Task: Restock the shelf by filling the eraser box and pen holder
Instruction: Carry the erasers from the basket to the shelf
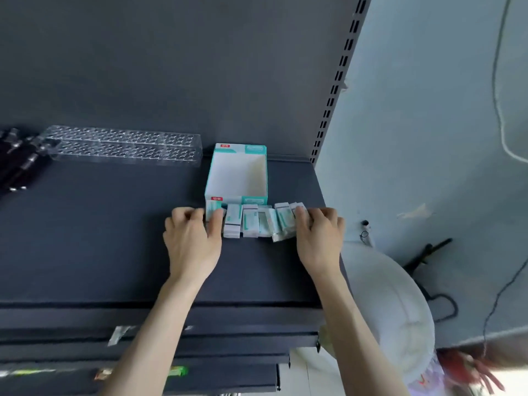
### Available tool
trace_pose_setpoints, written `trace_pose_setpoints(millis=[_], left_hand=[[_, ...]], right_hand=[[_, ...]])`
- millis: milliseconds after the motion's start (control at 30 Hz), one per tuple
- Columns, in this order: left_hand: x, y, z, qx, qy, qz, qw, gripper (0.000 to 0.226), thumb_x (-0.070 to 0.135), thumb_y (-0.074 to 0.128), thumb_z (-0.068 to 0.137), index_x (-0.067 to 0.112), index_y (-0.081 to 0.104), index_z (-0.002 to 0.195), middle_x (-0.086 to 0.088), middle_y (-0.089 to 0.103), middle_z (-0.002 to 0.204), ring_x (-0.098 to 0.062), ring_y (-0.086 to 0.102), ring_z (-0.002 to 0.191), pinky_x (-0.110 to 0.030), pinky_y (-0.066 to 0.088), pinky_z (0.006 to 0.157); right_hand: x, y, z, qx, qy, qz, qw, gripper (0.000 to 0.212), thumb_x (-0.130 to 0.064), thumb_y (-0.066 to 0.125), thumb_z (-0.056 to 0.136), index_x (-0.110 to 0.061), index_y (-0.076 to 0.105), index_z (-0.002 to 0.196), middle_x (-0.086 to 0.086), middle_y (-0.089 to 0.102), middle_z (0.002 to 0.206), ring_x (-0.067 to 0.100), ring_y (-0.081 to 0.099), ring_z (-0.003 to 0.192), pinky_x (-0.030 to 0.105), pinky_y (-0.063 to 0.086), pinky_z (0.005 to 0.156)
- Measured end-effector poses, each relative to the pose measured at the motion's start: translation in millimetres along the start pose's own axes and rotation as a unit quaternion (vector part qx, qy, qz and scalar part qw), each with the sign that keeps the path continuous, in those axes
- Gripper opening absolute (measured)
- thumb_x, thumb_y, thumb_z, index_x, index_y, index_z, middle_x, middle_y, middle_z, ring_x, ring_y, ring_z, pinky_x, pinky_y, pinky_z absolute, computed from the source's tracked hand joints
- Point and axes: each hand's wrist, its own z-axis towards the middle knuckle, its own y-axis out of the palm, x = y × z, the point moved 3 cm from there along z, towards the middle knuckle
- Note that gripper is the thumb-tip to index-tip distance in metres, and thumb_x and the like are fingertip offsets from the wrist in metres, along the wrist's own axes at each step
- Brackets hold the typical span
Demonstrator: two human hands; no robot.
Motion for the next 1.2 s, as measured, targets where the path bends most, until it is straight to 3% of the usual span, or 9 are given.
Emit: trace_pose_setpoints(millis=[133,233,433,667,867,1067,1200], left_hand=[[3,-2,-4,-0.027,0.013,-0.004,1.000,0.053,0.042,0.041,0.097,0.011,0.043,0.139,-0.013,0.050,0.135,-0.034,0.039,0.123,-0.043,0.029,0.098],[4,-5,-10,-0.027,0.036,-0.020,0.999,0.052,0.040,0.048,0.095,0.014,0.043,0.140,-0.011,0.055,0.129,-0.032,0.043,0.117,-0.042,0.032,0.097],[-1,-9,-6,-0.043,0.030,-0.036,0.998,0.054,0.035,0.049,0.096,0.010,0.038,0.143,-0.012,0.053,0.129,-0.029,0.041,0.119,-0.040,0.035,0.099],[-1,-17,-9,-0.063,0.062,0.001,0.996,0.054,0.035,0.044,0.098,0.007,0.037,0.143,-0.012,0.052,0.133,-0.031,0.043,0.119,-0.041,0.036,0.098],[0,-42,-19,0.000,0.108,-0.010,0.994,0.031,0.028,0.055,0.093,0.012,0.061,0.120,-0.006,0.061,0.117,-0.028,0.054,0.106,-0.042,0.044,0.089],[-10,-90,-33,0.056,0.129,-0.067,0.988,0.023,0.026,0.059,0.091,0.012,0.065,0.107,0.003,0.067,0.099,-0.016,0.064,0.091,-0.042,0.051,0.083],[-34,-138,-43,0.076,0.120,-0.085,0.986,0.031,0.034,0.052,0.086,0.014,0.067,0.104,0.009,0.068,0.089,-0.004,0.064,0.082,-0.035,0.053,0.079]], right_hand=[[-1,6,0,-0.027,-0.021,0.004,0.999,0.042,-0.038,0.039,0.098,-0.008,0.056,0.122,0.012,0.057,0.120,0.032,0.043,0.111,0.036,0.030,0.098],[-6,6,-5,-0.037,-0.049,-0.021,0.998,0.049,-0.039,0.041,0.097,-0.006,0.046,0.133,0.015,0.054,0.123,0.034,0.042,0.113,0.035,0.028,0.096],[-15,13,-11,-0.050,-0.080,-0.073,0.993,0.046,-0.037,0.042,0.097,-0.006,0.049,0.129,0.017,0.053,0.116,0.034,0.043,0.106,0.037,0.030,0.092],[-19,1,-14,-0.084,-0.067,-0.039,0.993,0.055,-0.040,0.040,0.097,-0.009,0.033,0.142,0.014,0.044,0.133,0.032,0.038,0.118,0.036,0.028,0.100],[-32,-22,-26,-0.063,-0.141,0.039,0.987,0.028,-0.027,0.052,0.093,-0.014,0.059,0.116,0.005,0.053,0.122,0.024,0.045,0.109,0.033,0.042,0.088],[-79,-18,-42,-0.091,-0.210,0.103,0.968,0.019,-0.018,0.055,0.092,-0.012,0.064,0.108,0.003,0.062,0.110,0.025,0.056,0.100,0.039,0.047,0.087],[-129,-2,-67,-0.103,-0.257,0.133,0.952,0.015,-0.016,0.058,0.090,-0.012,0.065,0.103,0.001,0.065,0.099,0.019,0.059,0.094,0.027,0.044,0.082]])
